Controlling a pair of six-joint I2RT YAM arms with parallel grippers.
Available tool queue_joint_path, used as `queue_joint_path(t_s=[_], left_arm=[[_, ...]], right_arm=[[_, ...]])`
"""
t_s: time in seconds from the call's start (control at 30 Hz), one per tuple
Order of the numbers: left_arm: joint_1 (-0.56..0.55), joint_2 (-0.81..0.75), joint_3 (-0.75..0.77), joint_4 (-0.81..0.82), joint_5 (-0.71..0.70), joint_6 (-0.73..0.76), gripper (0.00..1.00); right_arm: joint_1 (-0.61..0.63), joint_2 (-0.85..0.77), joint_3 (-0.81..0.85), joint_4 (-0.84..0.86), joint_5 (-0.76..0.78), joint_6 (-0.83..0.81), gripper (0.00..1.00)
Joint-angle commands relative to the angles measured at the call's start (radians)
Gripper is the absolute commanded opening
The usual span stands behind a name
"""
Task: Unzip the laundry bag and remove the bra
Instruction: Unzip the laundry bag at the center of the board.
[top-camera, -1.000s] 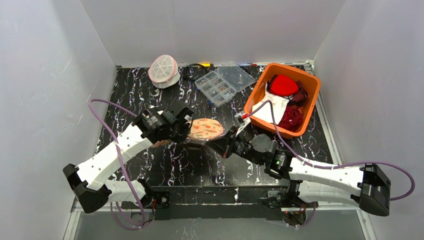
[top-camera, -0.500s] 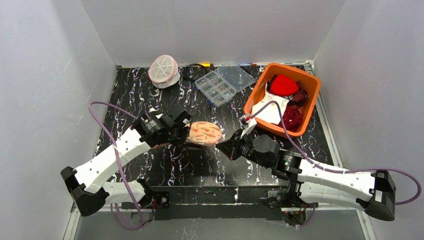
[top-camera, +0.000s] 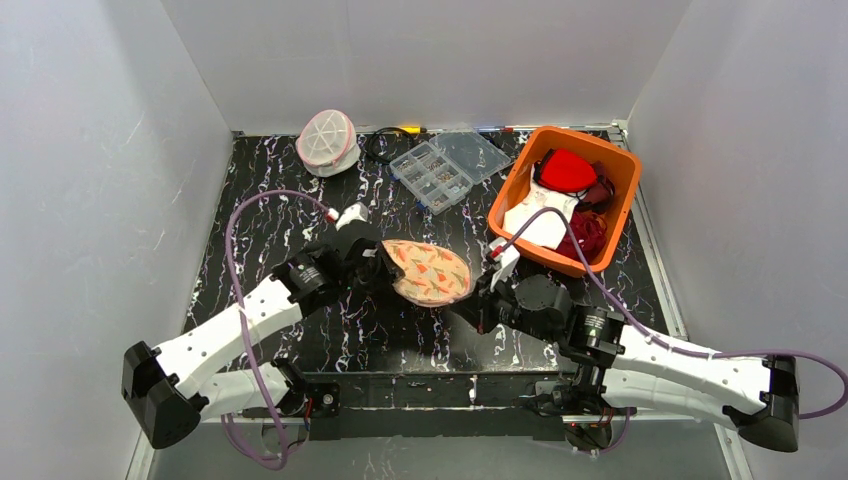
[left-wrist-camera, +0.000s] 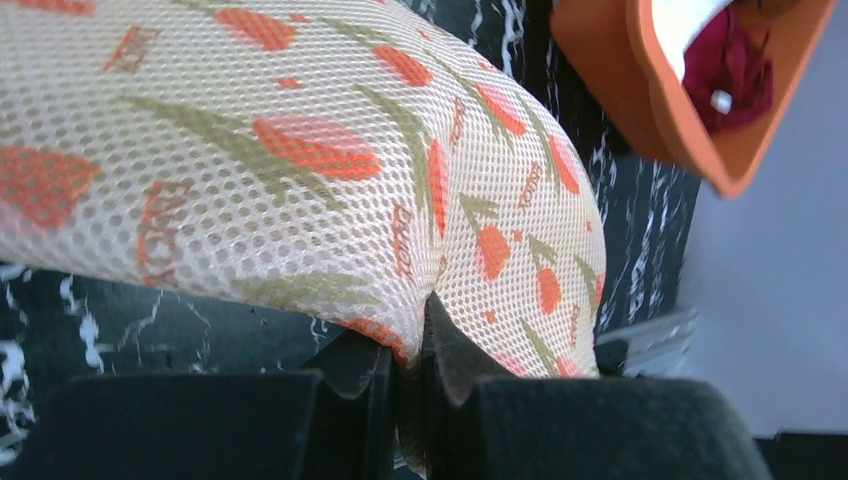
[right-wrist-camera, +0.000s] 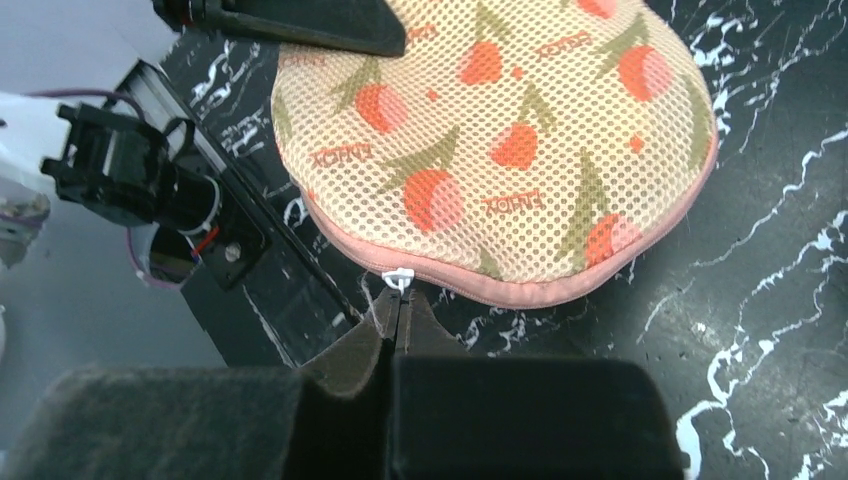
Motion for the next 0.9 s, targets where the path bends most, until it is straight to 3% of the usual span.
queue_joint_path(t_s=[0.0, 0.07, 0.1, 0.27, 0.4, 0.67, 0.87], left_arm=[[0.028, -0.016, -0.086, 0.285, 0.173, 0.363, 0.04], [0.033, 0.017, -0.099, 0.293, 0.18, 0.395, 0.09], [0.035, 0.03, -0.109, 0.302, 0.182, 0.402, 0.16], [0.042, 0.067, -0.176, 0.332, 0.204, 0.339, 0.65], [0.043, -0.005, -0.254, 0.311, 0.194, 0.248, 0.83], [0.026, -0.27, -0.394, 0.137, 0.196, 0.005, 0.98], [-0.115, -0.402, -0.514, 0.177, 0.151, -0.212, 0.98]], right_arm=[[-0.001, -0.059, -0.056, -0.063, 0.012, -0.031, 0.01], [-0.001, -0.074, -0.091, -0.056, 0.015, -0.013, 0.01], [-0.001, -0.079, -0.114, -0.048, 0.013, -0.004, 0.01], [-0.001, -0.058, -0.182, 0.018, -0.002, 0.06, 0.01], [-0.002, -0.031, -0.218, 0.092, -0.017, 0.108, 0.01], [0.014, 0.041, -0.261, 0.266, -0.058, 0.189, 0.01], [0.035, 0.148, -0.259, 0.38, -0.078, 0.213, 0.01]])
